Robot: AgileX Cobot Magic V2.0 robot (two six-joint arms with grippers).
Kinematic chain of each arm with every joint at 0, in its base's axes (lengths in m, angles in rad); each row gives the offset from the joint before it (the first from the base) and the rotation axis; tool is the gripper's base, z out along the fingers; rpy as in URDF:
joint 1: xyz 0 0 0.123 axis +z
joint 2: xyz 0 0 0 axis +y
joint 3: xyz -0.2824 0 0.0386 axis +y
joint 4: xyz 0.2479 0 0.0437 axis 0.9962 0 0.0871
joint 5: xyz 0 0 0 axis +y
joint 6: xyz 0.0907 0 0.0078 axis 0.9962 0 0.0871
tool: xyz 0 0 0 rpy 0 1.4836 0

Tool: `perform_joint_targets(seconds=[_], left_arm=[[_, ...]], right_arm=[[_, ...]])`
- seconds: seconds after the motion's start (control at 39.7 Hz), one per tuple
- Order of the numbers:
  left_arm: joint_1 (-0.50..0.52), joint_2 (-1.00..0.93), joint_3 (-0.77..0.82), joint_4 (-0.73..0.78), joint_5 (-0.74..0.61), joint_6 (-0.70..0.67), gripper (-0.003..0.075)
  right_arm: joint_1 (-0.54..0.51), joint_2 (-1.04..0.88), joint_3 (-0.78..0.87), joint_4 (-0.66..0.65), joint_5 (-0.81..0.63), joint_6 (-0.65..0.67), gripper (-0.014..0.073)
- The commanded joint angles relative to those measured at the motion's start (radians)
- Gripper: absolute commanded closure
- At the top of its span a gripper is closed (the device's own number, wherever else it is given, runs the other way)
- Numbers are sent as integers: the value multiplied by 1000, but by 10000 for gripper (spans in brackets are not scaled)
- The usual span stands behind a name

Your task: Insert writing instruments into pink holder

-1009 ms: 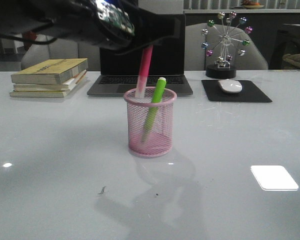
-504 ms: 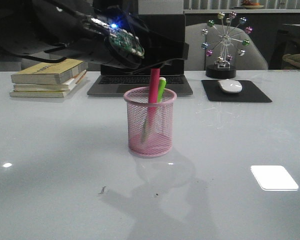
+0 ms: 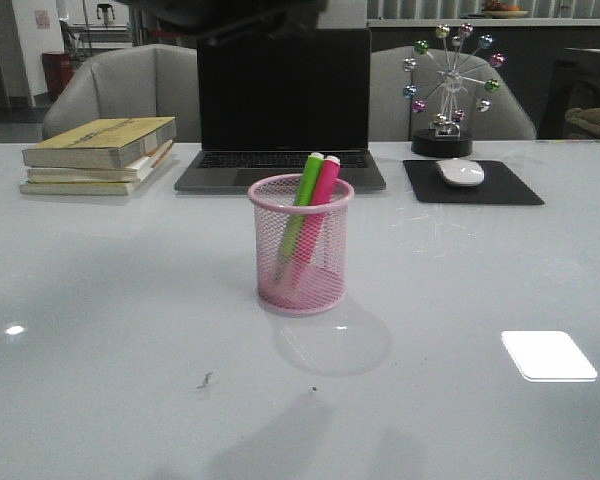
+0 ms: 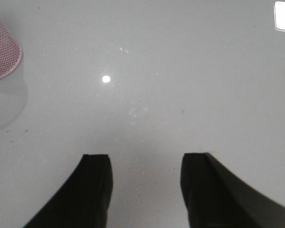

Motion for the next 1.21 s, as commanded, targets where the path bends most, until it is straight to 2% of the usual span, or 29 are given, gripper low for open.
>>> perform_joint_targets(seconds=[0.0, 0.13, 0.33, 0.63, 0.83, 0.98, 1.19], left_arm=[[54, -125, -25, 4, -45, 11, 315], [133, -214, -25, 4, 3, 11, 315], [281, -362, -23, 4, 193, 15, 315], [491, -581, 161, 4, 265, 15, 315], [561, -741, 360, 4, 265, 15, 315], [573, -845, 493, 1, 265, 15, 315], [573, -909, 576, 1, 265, 15, 315]], right_arm=[[0, -11, -29, 18, -52, -15, 149], [0, -11, -29, 18, -52, -15, 149], [1, -11, -29, 18, -54, -15, 149], [4, -11, -29, 18, -67, -15, 149], [5, -11, -29, 18, -66, -15, 149], [45, -11, -29, 17, -67, -15, 149], [69, -11, -29, 17, -67, -15, 149]])
